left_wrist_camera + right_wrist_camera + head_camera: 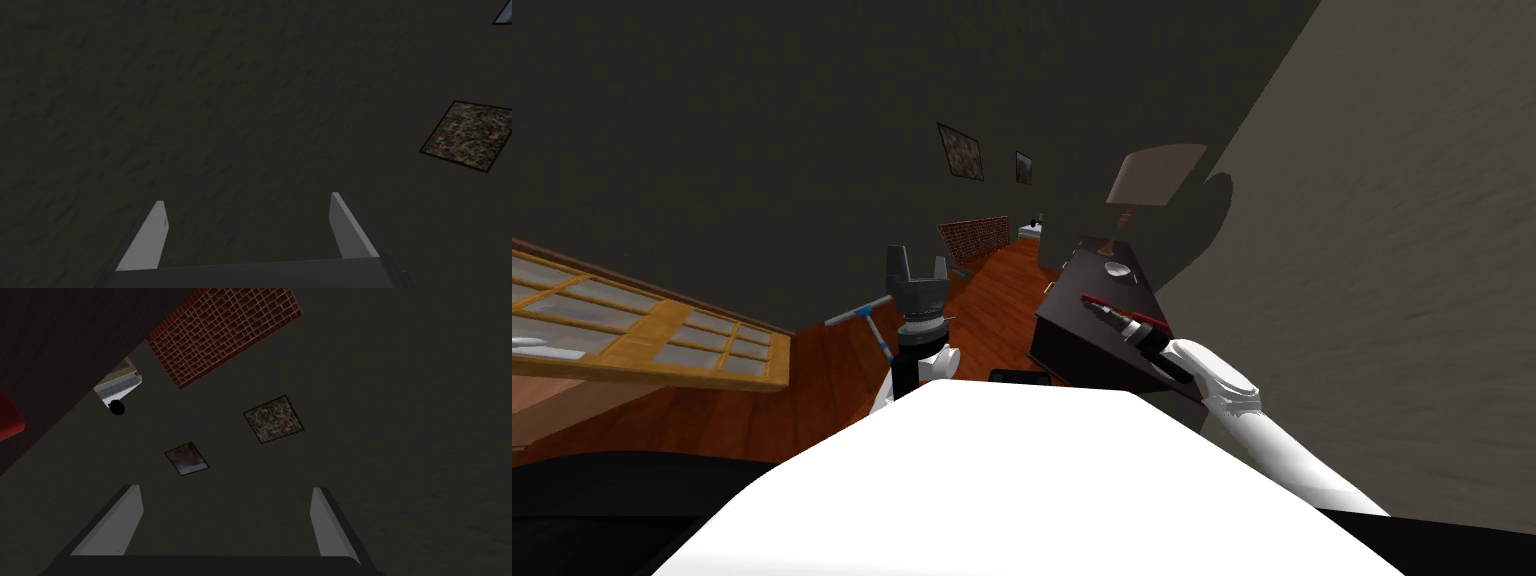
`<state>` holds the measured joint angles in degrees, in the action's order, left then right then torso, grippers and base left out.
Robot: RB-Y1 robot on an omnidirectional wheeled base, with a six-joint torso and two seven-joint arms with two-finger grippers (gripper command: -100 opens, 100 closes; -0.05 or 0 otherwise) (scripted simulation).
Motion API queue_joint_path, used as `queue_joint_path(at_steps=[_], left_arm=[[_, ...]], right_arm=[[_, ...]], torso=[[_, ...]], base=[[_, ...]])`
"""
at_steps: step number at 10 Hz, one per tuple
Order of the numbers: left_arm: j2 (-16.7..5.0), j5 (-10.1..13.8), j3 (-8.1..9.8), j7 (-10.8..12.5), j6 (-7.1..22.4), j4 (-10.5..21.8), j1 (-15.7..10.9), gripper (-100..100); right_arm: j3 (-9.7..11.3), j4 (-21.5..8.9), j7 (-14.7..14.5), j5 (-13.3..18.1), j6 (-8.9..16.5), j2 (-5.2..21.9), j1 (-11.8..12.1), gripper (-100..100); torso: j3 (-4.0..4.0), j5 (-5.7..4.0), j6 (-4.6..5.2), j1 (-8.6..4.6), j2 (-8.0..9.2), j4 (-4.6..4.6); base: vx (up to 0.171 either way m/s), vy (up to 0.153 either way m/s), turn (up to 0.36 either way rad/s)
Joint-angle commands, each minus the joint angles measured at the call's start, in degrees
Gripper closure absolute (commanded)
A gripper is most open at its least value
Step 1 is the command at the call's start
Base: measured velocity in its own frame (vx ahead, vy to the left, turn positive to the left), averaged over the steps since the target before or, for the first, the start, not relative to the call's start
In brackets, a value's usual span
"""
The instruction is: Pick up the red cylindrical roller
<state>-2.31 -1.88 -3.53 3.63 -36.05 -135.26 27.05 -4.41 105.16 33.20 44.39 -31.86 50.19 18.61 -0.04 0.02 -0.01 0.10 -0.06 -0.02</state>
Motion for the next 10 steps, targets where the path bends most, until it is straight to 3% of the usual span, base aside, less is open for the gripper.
queue_joint_path(at_steps=[1, 2, 3, 4, 5, 6, 7, 10], left_arm=[[0.0, 0.0, 0.0, 0.0, 0.0, 0.0, 0.0, 0], [0.0, 0.0, 0.01, 0.0, 0.0, 0.0, 0.0, 0], [0.0, 0.0, 0.0, 0.0, 0.0, 0.0, 0.0, 0], [0.0, 0.0, 0.01, 0.0, 0.0, 0.0, 0.0, 0], [0.0, 0.0, 0.0, 0.0, 0.0, 0.0, 0.0, 0], [0.0, 0.0, 0.01, 0.0, 0.0, 0.0, 0.0, 0], [0.0, 0.0, 0.0, 0.0, 0.0, 0.0, 0.0, 0], [0.0, 0.0, 0.01, 0.0, 0.0, 0.0, 0.0, 0]], right_arm=[[-0.5, -1.5, 0.3, 2.2, -1.0, 2.7, 0.7, -100], [-0.4, -3.9, 0.6, 4.0, -2.1, 4.8, 0.7, -100], [-0.4, -3.9, 0.6, 4.7, -2.1, 5.6, 0.7, -100], [-0.4, -6.4, 0.9, 6.9, -3.1, 7.6, 0.7, -100], [-0.4, -6.4, 0.9, 7.3, -3.1, 8.5, 0.7, -100], [-0.4, -9.0, 1.0, 9.7, -4.2, 10.6, 0.7, -100], [-0.4, -9.0, 1.0, 9.7, -4.2, 11.4, 0.7, -100], [-0.4, -13.7, 0.8, 14.5, -6.3, 16.3, 0.8, -100]], torso=[[0.0, 0.0, 0.0, 0.0, 0.0, 0.0], [0.02, 0.01, 0.08, -0.02, 0.04, 0.01], [0.02, 0.0, 0.02, -0.02, 0.04, 0.01], [0.04, -0.01, 0.07, -0.04, 0.07, 0.02], [0.04, -0.01, 0.03, -0.04, 0.06, 0.02], [0.04, 0.0, 0.07, -0.05, 0.07, 0.02], [0.03, -0.01, 0.03, -0.06, 0.05, 0.01], [0.04, -0.02, 0.08, -0.08, 0.07, 0.02]], base=[[0.02, 0.029, 0.115], [0.019, 0.031, 0.206], [0.013, 0.017, 0.102], [0.016, 0.022, 0.195], [0.017, 0.014, 0.119], [0.021, 0.016, 0.245], [0.019, 0.007, 0.091], [0.017, 0.01, 0.153]])
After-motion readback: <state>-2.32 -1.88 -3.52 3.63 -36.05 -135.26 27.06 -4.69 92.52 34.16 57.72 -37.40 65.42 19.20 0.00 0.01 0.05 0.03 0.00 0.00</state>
